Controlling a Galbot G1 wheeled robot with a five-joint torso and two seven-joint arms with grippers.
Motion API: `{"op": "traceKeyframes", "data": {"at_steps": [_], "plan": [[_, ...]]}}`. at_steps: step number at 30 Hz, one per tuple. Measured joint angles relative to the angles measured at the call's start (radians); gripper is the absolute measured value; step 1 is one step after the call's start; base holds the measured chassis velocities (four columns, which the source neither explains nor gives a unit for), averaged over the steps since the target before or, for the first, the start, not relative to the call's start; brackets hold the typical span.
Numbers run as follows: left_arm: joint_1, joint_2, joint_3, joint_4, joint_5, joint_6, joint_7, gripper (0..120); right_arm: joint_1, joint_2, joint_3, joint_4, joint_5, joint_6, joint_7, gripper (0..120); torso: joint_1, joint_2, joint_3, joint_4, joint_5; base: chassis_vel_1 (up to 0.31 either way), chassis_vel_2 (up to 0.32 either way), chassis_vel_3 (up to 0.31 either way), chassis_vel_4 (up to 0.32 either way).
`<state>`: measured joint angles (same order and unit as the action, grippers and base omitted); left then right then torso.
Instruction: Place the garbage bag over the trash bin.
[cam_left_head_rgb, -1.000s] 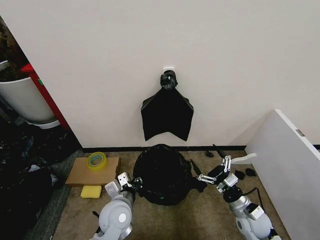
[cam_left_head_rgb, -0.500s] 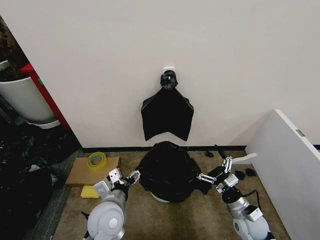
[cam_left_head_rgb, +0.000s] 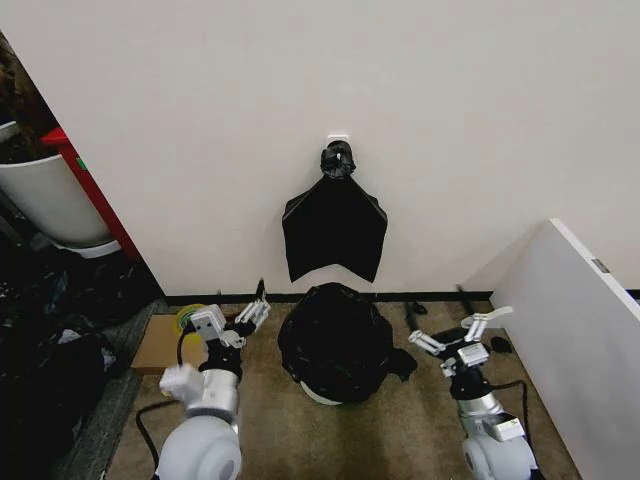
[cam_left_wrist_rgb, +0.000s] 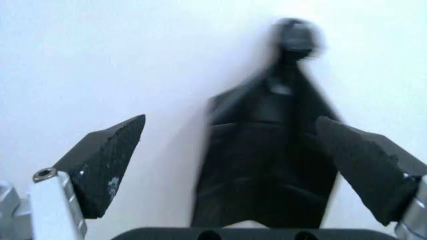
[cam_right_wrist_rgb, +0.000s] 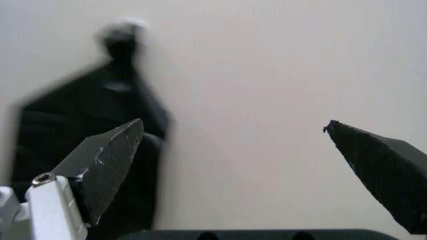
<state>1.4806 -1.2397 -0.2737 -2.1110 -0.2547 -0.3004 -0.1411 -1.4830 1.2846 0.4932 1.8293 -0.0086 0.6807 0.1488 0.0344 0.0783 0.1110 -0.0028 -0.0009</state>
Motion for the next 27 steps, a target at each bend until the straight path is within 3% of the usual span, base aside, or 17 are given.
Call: {"op": "traceKeyframes", "data": {"at_steps": [5, 11, 17, 19, 22, 27], "plan": [[-0.01, -0.002, -0.01, 0.01, -0.007, -0.013, 0.054, 100, -0.048, -0.007, 0.005, 0.116, 0.025, -0.149, 0.107, 100, 0.0, 0.0, 0.0, 0.0002, -0.0001, 0.0, 0.0, 0.0, 0.0], [-0.024, -0.04, -0.042, 0.018, 0.018, -0.007, 0.08, 100, -0.063, 0.013, 0.013, 0.157, 0.005, -0.203, 0.131, 100, 0.0, 0.0, 0.0, 0.0002, 0.0001, 0.0, 0.0, 0.0, 0.0], [-0.042, -0.062, -0.207, 0.05, -0.067, -0.009, 0.168, 100, -0.065, 0.036, 0.026, 0.184, 0.009, -0.211, 0.136, 100, 0.0, 0.0, 0.0, 0.0003, 0.0, 0.0, 0.0, 0.0, 0.0], [-0.039, -0.055, -0.274, 0.065, -0.113, -0.033, 0.241, 100, -0.064, 0.042, 0.077, 0.191, 0.024, -0.189, 0.062, 100, 0.0, 0.0, 0.0, 0.0004, 0.0003, 0.0, 0.0, 0.0, 0.0], [-0.034, -0.052, -0.29, 0.068, -0.14, -0.04, 0.261, 100, -0.049, 0.047, 0.137, 0.181, 0.022, -0.153, -0.021, 100, 0.0, 0.0, 0.0, 0.0003, 0.0, 0.0, 0.0, 0.0, 0.0], [-0.027, -0.069, -0.267, 0.058, -0.164, -0.019, 0.254, 100, -0.045, 0.047, 0.142, 0.17, 0.071, -0.143, -0.062, 100, 0.0, 0.0, 0.0, 0.0003, 0.0001, 0.0, 0.0, 0.0, 0.0]]}}
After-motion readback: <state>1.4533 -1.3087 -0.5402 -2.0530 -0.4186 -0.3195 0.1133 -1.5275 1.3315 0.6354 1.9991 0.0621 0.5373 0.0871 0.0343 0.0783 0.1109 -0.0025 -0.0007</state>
